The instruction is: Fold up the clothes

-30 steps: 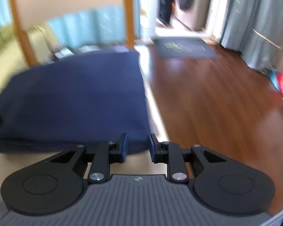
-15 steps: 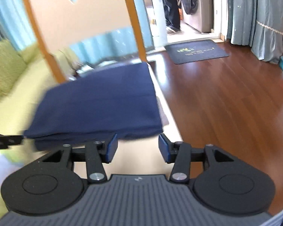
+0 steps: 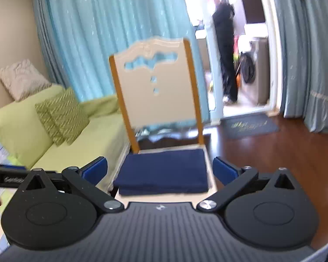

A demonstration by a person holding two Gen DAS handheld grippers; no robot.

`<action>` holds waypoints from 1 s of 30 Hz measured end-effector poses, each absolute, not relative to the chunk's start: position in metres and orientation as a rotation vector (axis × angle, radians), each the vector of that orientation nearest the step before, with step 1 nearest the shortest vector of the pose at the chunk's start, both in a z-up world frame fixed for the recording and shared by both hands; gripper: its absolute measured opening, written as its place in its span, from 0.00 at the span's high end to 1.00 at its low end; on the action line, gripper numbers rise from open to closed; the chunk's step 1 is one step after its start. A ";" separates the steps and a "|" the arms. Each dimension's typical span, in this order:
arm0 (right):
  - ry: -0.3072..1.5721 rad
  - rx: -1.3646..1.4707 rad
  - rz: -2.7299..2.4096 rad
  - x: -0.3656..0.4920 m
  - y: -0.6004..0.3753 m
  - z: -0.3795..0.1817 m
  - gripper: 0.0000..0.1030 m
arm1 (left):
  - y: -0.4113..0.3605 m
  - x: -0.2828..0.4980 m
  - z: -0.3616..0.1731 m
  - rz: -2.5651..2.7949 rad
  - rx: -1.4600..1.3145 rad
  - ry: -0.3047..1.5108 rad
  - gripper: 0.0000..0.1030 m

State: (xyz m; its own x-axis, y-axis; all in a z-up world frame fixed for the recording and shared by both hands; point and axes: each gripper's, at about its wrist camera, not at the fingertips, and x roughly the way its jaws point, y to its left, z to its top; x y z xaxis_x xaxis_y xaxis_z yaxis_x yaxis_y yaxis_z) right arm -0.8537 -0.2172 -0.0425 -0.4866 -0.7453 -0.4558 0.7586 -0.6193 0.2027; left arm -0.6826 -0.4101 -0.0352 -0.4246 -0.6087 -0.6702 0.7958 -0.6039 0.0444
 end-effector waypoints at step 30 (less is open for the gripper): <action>0.048 0.791 -2.280 -0.715 -0.132 0.021 0.01 | -0.315 -0.593 0.064 -2.182 0.884 0.336 0.11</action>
State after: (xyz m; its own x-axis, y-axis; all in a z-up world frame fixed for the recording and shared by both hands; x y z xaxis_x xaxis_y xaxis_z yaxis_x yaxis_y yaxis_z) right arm -0.7145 -0.1317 0.0215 -0.5588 -0.6173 -0.5537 0.6399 -0.7457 0.1855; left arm -0.5928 -0.3150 0.0636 -0.4847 -0.5440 -0.6849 0.7247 -0.6882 0.0338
